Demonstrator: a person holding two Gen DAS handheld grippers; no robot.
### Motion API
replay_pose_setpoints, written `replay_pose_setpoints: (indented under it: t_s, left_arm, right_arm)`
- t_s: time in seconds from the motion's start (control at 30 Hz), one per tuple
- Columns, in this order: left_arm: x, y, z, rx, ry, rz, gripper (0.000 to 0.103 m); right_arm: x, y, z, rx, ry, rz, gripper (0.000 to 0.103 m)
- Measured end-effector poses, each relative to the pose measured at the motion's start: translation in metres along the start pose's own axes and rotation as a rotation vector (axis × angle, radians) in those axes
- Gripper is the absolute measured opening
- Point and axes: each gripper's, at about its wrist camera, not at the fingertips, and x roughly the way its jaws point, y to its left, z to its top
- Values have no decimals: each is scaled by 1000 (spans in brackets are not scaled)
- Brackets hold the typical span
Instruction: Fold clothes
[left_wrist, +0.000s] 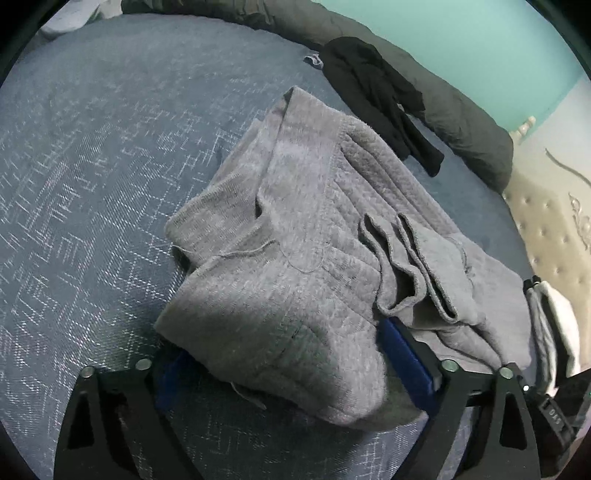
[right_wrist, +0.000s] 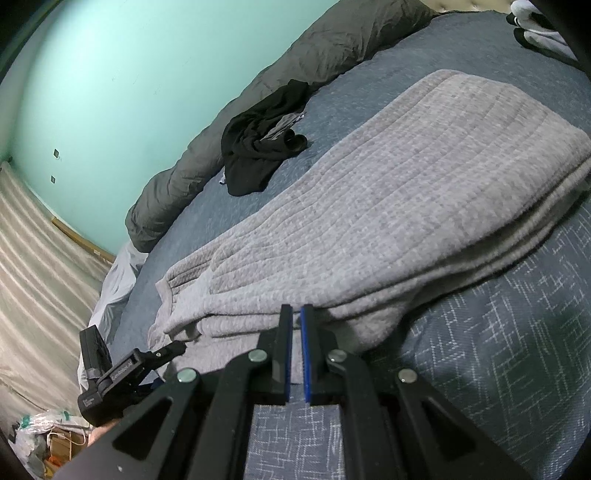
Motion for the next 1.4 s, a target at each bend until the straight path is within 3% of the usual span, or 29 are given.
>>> replay_pose_setpoints:
  t_s: [0.17,0.57,0.8,1.07,1.27,1.33,1.4]
  left_arm:
    - [-6,3,1,0,0,-30,84]
    - [-23,11,7,1,0,-120,35]
    - [-59,22,4,17,-35,-179,26]
    - [-84,-19,14,92,-91,-245,21]
    - [-76,-53,30,119,-118,-256,21]
    - [-81,-52,29,115,-120,-253,21]
    - [-83,-52,28,115,-122,-251,21]
  right_arm:
    - [0,-2,0,8,2,1,5]
    - [1,-2,2,13,5,4,5]
    - [1,-1,2,16,1,6,5]
    - [-4,-9,9,35,-20,12,5]
    - [-5,-9,20,6,-18,58,5]
    - [-4,0,23,-42,-4,84,13]
    - [-1,11,24,-89,20,108,40]
